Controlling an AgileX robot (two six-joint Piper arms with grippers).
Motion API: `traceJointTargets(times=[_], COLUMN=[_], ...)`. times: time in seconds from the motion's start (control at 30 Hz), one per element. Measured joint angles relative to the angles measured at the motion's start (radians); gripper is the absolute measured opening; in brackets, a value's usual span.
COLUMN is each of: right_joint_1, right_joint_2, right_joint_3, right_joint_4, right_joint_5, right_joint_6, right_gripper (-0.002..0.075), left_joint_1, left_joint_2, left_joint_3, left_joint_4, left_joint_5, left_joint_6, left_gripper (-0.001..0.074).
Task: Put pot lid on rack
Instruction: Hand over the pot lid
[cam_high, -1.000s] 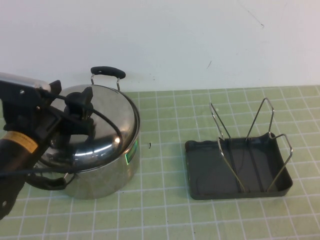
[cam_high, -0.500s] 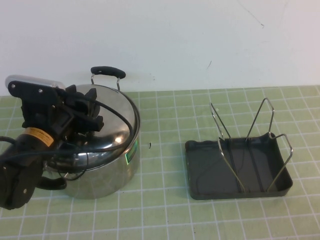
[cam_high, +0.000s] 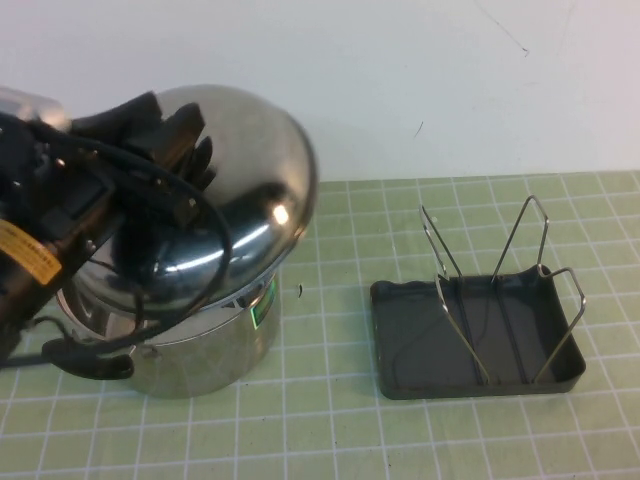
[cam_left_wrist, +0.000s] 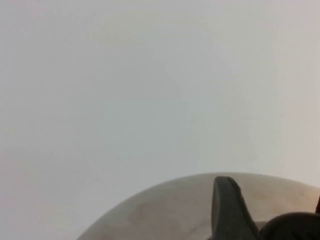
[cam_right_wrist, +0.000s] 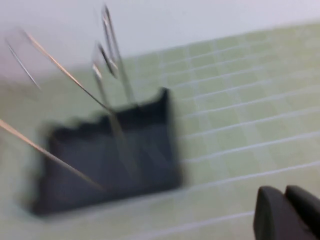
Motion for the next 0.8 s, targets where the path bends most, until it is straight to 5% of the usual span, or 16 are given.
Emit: traceJointTargets(times=[0.13, 0.33, 0.8], right_joint_1=[0.000, 0.000, 0.000], right_joint_2=[0.000, 0.000, 0.000], right_joint_3=[0.001, 0.001, -0.052], right_joint_4=[0.345, 0.397, 0.576], right_joint_5=[-0.023, -0.056, -0.120], right_joint_6=[0.214, 0.197, 0.018], right_gripper=[0.0029, 0.0029, 0.0029], left_joint_1=[0.000, 0.000, 0.000], left_joint_2=[-0.108, -0.113, 0.072], left_joint_3=[0.000, 0.000, 0.002], left_joint_4=[0.272, 0.504, 0.356], left_joint_5=[-0.064, -0.131, -0.267], left_joint_6=[-0.283, -0.416, -0.454], left_gripper=[0.0309, 0.0309, 0.0309])
